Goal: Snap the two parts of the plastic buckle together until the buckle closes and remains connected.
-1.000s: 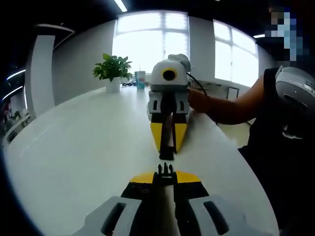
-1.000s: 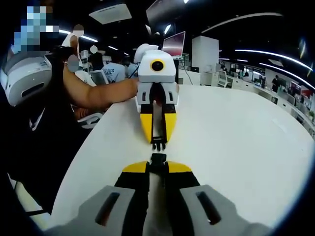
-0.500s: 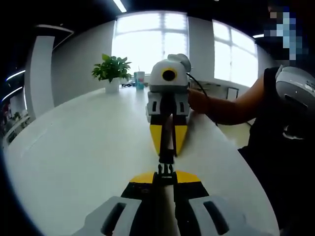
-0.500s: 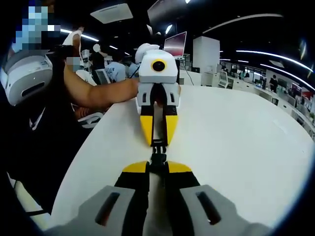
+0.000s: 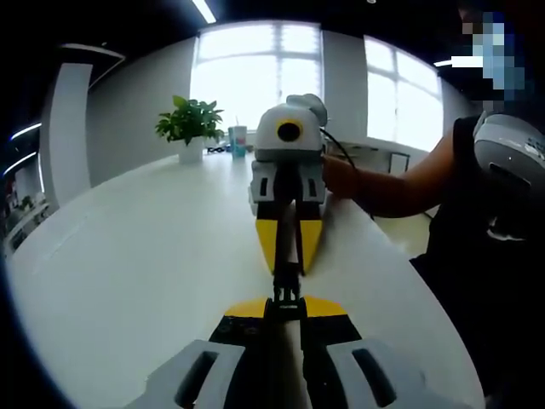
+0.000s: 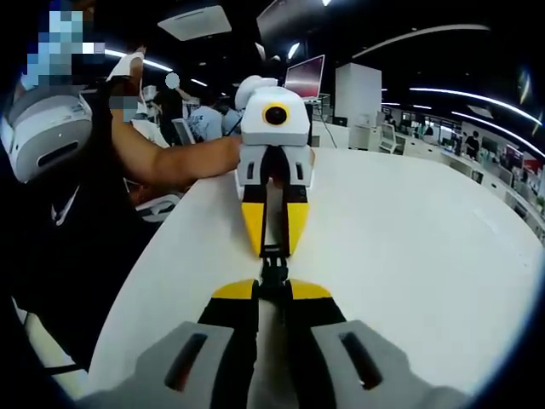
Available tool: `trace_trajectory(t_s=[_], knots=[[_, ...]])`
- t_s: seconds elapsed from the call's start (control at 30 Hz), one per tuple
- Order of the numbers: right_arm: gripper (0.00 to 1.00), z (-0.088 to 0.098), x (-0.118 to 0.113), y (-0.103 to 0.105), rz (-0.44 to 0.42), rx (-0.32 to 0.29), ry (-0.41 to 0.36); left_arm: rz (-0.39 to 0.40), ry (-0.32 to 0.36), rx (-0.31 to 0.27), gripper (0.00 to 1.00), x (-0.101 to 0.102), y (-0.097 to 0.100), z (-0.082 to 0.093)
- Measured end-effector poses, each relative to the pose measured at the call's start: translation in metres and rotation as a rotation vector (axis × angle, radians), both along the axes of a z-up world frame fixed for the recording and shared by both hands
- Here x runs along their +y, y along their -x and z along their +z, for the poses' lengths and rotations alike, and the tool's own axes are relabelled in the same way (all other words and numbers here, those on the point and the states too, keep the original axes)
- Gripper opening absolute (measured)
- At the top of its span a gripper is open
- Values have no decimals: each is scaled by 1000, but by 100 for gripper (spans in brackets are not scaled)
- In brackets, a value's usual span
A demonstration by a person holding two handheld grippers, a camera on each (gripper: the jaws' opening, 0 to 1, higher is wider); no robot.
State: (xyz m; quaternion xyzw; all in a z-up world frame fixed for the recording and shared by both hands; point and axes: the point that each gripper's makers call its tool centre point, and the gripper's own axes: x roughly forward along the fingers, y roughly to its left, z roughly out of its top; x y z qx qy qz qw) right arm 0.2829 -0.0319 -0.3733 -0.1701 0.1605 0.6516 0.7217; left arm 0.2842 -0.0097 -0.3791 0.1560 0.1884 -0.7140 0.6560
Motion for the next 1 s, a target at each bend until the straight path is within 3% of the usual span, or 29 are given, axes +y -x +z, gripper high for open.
trace_trajectory(t_s=[1.0], knots=[[11, 0, -1, -3, -23, -16, -9, 1, 4, 1, 10, 0, -1, 1]])
